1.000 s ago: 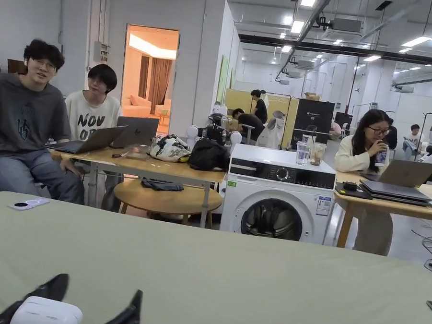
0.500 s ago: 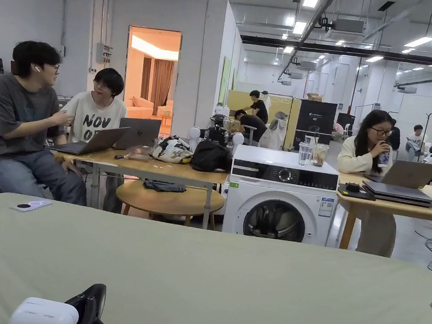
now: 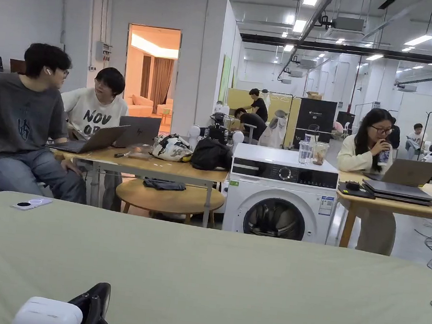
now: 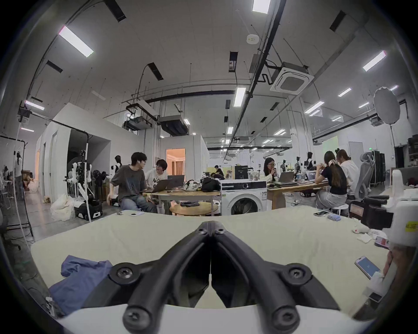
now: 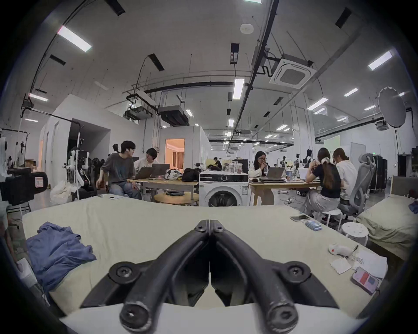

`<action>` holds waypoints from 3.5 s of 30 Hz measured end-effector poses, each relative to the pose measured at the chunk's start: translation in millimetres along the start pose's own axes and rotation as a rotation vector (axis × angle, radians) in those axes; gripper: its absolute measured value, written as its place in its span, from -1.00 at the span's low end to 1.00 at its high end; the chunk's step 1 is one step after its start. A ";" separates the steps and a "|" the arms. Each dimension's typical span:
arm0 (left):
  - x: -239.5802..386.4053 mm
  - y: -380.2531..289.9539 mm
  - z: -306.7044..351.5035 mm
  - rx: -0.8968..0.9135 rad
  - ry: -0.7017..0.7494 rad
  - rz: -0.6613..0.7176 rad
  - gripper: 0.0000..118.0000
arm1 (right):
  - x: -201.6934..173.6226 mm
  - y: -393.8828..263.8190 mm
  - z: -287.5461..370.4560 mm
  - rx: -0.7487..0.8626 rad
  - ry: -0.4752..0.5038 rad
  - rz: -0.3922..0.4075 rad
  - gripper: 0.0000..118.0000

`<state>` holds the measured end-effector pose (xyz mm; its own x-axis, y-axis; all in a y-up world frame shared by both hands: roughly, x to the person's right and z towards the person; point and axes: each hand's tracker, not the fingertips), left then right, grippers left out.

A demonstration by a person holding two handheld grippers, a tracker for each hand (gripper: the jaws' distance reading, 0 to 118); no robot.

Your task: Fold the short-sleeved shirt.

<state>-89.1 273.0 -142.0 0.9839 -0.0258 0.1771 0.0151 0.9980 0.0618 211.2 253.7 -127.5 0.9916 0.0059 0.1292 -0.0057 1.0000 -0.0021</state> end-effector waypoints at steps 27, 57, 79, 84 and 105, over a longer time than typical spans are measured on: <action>-26.1 5.8 18.3 0.004 0.090 -0.031 -1.00 | -29.5 -1.4 -16.1 -0.006 0.063 -0.033 -1.00; -251.8 -84.0 1.1 -0.625 0.132 0.139 0.73 | -164.9 -35.8 -49.2 -0.132 0.497 -0.042 -1.00; -320.8 -135.6 -89.0 -0.773 0.199 0.510 -1.00 | -56.8 -57.5 -37.9 -0.273 0.387 0.003 -1.00; -328.3 -6.9 -94.7 -0.567 0.215 0.401 -0.99 | -36.3 -58.7 -30.5 -0.272 0.355 -0.049 -1.00; 87.6 -106.0 -207.4 -0.780 -0.512 0.114 -1.00 | 87.7 -39.9 48.8 -0.180 -0.018 -0.113 -1.00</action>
<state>32.5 177.0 -336.8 0.7917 0.2371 0.5631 0.2209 0.7481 -0.6257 292.1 214.4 -67.7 0.9821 -0.1047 0.1565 0.1303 0.9779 -0.1634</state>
